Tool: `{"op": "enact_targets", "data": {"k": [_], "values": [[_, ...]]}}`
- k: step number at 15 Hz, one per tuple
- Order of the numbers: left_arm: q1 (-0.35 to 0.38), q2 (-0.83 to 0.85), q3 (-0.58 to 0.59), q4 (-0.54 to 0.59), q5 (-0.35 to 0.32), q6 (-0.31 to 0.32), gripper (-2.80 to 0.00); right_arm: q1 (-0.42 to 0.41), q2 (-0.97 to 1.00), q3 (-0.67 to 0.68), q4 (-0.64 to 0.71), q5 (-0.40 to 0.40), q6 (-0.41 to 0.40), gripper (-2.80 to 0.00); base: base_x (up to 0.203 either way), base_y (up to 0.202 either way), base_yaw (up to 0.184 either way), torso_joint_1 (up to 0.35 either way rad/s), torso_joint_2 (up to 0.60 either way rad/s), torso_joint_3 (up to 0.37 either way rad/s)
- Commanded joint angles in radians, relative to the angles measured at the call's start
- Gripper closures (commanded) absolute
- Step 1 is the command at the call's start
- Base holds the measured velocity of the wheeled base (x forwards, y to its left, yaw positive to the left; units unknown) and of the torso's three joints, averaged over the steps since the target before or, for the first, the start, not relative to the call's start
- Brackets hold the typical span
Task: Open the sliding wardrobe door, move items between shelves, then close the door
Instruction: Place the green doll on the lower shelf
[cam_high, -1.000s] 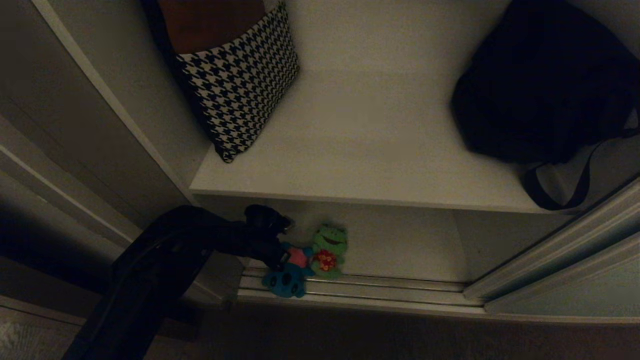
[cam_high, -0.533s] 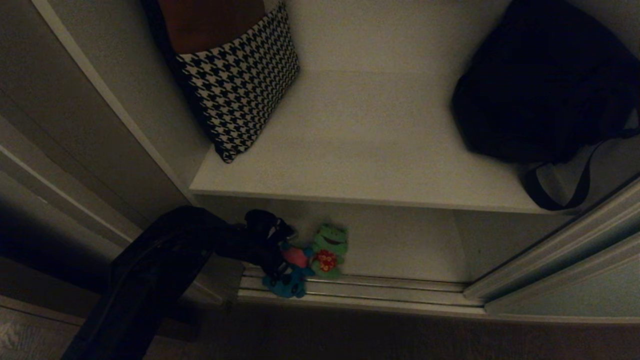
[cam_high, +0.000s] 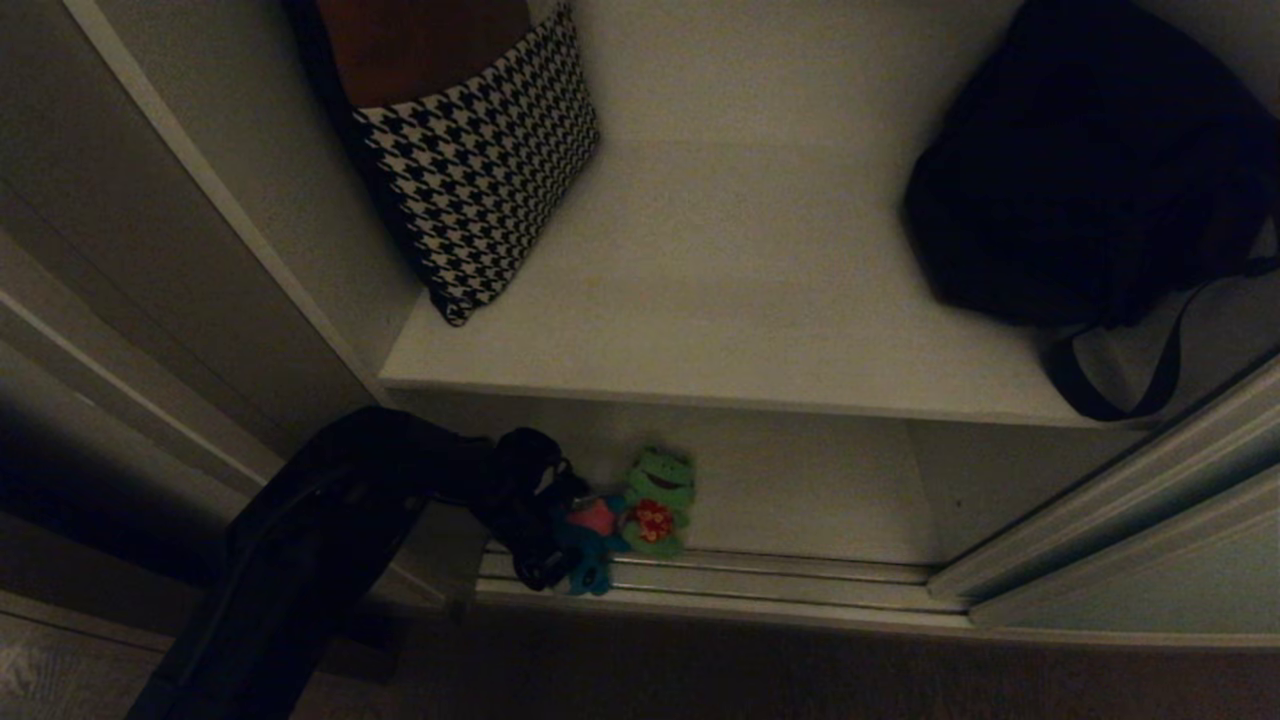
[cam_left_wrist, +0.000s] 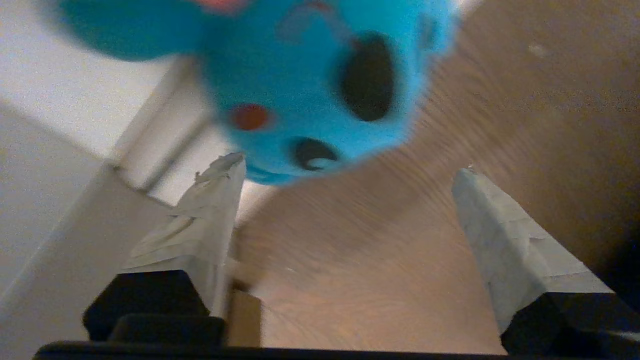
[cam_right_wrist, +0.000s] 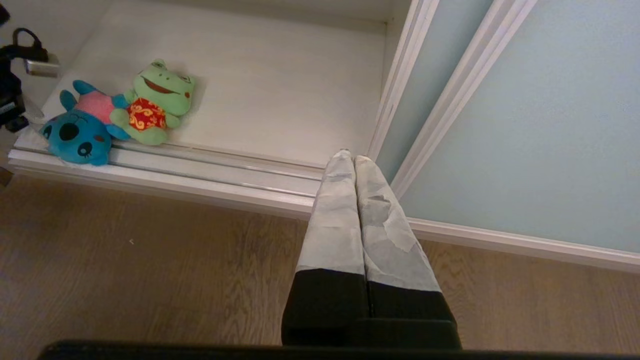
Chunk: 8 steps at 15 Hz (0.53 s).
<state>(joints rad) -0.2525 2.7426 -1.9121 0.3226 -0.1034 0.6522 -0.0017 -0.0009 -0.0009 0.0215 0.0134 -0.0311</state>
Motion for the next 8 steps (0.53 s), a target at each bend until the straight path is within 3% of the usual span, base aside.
{"op": "enact_targets", "data": {"k": [1,6,8], "values": [[-0.015,0.005,-0.018,0.006,-0.007,0.001,-2.80,0.000,-0.001,-0.001,0.000,0.000,-0.001,0.00,0.000,0.000,0.000,0.000,0.00,0.000],[-0.039,0.006,-0.021,0.009,0.000,-0.002,-2.80,0.000,-0.001,0.001,0.000,0.001,-0.001,0.00,0.000,0.000,0.000,0.000,0.00,0.000],[-0.058,0.002,-0.011,0.008,0.000,-0.085,-2.80,0.000,-0.001,-0.001,0.001,0.001,0.000,0.00,0.000,0.000,0.000,0.000,0.00,0.000]]}}
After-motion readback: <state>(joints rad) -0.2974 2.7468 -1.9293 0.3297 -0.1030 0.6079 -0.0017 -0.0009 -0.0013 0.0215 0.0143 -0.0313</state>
